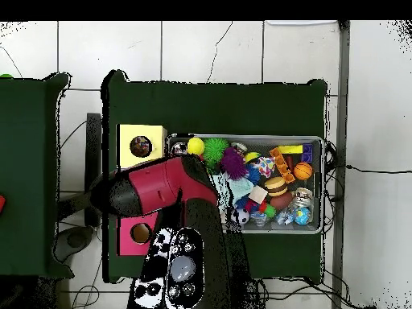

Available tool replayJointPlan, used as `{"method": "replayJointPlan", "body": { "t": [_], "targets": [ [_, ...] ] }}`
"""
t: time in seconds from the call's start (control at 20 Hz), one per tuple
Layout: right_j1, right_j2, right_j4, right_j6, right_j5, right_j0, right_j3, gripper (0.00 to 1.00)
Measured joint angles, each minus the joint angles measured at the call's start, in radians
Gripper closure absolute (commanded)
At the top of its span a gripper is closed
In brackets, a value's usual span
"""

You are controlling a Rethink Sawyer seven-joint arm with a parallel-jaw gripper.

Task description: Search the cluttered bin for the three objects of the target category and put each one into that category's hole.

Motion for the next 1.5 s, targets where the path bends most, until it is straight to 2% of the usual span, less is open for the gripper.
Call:
{"method": "replayJointPlan", "body": {
  "t": [0.15,0.5,0.9,1.15,1.5],
  "targets": [
    [0.0,0.0,0.015,0.0,0.085,0.002,-0.045,1.0],
    [0.003,-0.002,0.025,0.0,0.148,0.015,-0.103,1.0],
    [0.038,-0.019,0.025,0.0,0.151,0.072,-0.177,1.0],
    [0.061,-0.019,0.034,0.002,0.151,0.095,-0.194,1.0],
    [0.083,-0.019,0.042,0.008,0.118,0.085,-0.193,1.0]
  ]
}}
